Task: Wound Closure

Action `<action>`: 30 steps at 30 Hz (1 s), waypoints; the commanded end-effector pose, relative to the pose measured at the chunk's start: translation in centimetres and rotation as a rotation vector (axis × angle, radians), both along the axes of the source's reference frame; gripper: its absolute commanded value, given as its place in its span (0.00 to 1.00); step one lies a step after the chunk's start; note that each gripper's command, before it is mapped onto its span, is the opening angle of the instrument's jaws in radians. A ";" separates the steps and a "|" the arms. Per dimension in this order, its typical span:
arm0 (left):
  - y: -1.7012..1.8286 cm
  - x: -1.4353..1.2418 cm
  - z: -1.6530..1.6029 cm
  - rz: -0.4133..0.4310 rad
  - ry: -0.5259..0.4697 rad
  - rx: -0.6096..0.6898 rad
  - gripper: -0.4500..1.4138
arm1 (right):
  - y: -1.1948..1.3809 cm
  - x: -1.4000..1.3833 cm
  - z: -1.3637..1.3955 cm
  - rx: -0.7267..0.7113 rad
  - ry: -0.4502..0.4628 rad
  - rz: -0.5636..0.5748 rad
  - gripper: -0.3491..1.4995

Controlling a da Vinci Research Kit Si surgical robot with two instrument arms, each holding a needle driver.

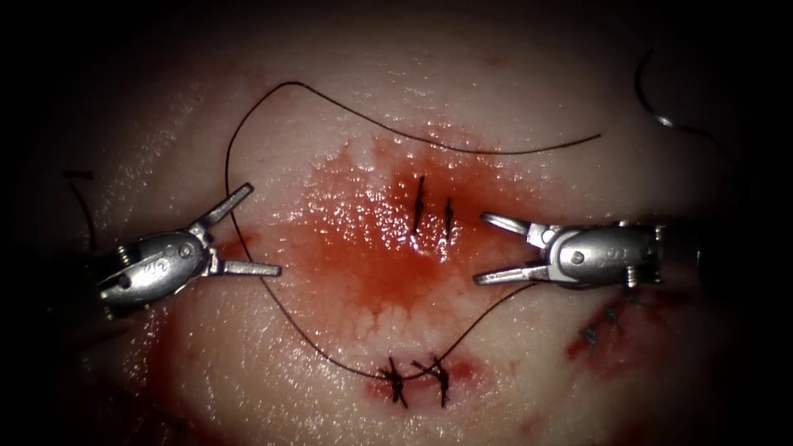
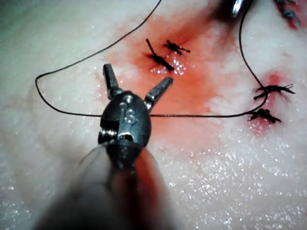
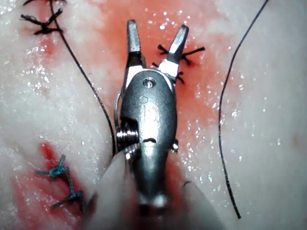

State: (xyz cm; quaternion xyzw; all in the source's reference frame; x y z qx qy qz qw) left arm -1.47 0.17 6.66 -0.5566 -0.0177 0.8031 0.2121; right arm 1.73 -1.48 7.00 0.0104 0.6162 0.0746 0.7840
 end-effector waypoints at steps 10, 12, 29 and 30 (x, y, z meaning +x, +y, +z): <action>0.40 -0.54 -0.13 0.169 -0.082 -0.025 0.72 | 0.21 -0.23 -0.19 0.032 -0.060 0.028 0.85; 0.42 -0.64 -0.09 0.238 -0.068 -0.030 0.70 | 0.24 -0.31 -0.22 0.037 -0.058 0.024 0.85; 0.41 -0.33 0.58 0.332 -0.083 0.015 0.72 | 0.39 -0.68 -0.24 0.071 -0.072 0.012 0.80; 0.41 -0.28 0.63 0.335 -0.086 0.024 0.72 | 0.39 -0.68 -0.24 0.071 -0.072 0.012 0.81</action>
